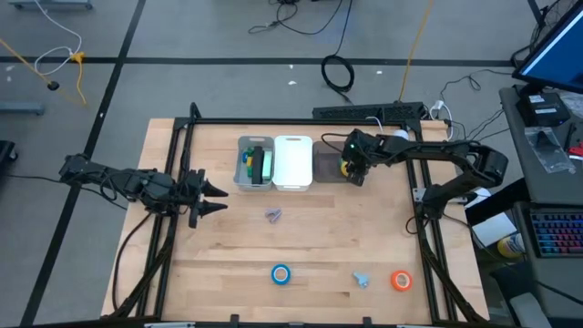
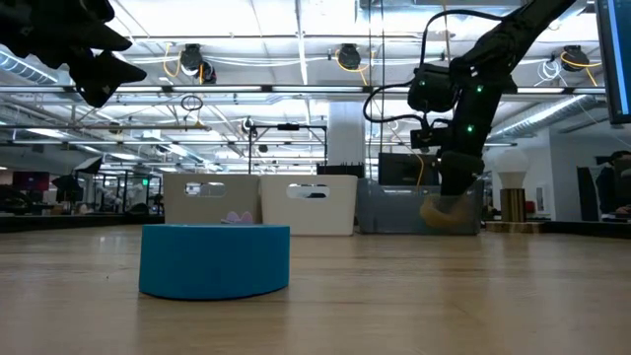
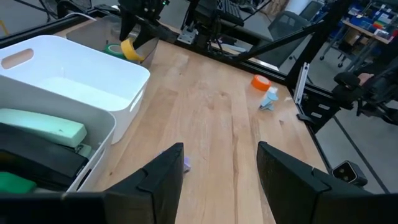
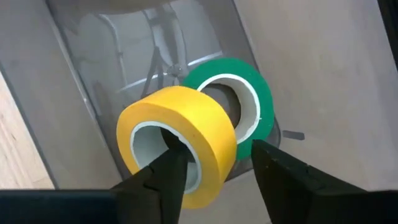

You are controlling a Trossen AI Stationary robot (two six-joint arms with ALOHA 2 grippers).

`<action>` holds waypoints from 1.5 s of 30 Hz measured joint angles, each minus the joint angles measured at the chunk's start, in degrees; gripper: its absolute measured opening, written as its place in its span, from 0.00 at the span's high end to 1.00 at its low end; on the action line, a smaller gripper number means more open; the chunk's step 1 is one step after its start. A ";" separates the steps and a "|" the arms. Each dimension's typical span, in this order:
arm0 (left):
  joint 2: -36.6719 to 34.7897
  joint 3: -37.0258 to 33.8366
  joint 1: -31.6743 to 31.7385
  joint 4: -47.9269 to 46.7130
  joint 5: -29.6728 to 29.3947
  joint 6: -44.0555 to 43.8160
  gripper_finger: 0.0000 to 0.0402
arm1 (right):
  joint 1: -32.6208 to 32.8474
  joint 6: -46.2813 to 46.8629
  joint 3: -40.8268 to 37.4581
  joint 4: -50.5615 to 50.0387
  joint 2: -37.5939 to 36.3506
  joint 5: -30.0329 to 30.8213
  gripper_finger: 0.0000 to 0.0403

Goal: Pick and place Stapler, Stapler remover, tape
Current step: Put the yellow tape into the black bin, then put the blue tape into the black bin

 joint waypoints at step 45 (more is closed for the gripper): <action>6.30 0.02 -0.02 27.91 -1.03 -4.89 0.50 | 8.76 24.05 -0.24 -4.50 -49.05 -9.35 0.47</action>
